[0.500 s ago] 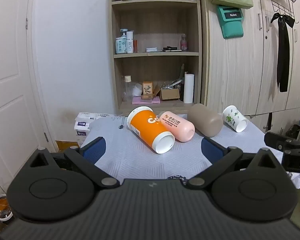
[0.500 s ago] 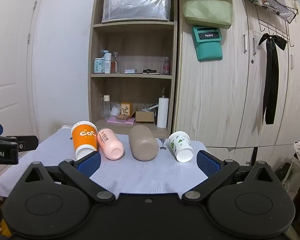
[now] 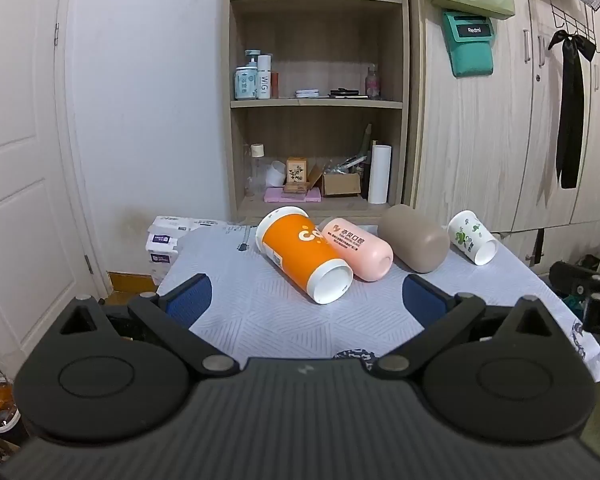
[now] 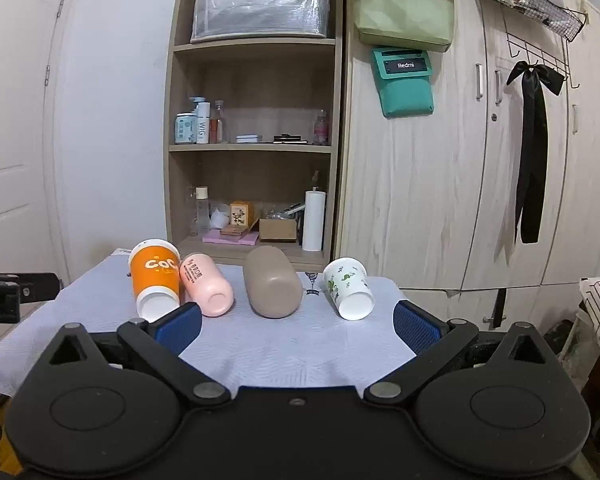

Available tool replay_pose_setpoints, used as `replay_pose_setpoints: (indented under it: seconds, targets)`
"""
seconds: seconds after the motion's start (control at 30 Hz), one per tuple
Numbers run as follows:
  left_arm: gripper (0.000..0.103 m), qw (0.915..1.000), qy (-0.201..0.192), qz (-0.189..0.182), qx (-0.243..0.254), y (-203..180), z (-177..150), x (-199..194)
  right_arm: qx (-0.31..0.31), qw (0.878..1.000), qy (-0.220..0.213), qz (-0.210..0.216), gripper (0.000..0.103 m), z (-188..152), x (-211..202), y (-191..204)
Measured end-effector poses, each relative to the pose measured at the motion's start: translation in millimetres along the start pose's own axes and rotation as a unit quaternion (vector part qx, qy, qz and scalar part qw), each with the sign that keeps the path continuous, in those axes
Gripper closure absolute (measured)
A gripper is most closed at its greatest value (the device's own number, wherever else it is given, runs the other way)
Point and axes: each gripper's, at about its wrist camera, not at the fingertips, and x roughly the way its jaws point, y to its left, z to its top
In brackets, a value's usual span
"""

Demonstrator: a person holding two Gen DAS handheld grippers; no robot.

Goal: Flip cup upright

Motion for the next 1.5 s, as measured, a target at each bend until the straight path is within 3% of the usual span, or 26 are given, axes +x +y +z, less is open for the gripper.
replay_pose_setpoints:
  seconds: [0.77, 1.5]
  targets:
    - [0.000, 0.9994, -0.021, -0.001, -0.026, 12.1, -3.2, 0.2, 0.001, 0.999, -0.021, -0.032, 0.000, 0.5, -4.2, -0.4]
    - [0.000, 0.9992, -0.026, -0.009, -0.028, 9.3, -8.0, -1.4, -0.004, 0.999, -0.015, -0.034, 0.000, -0.4, -0.1, -2.4]
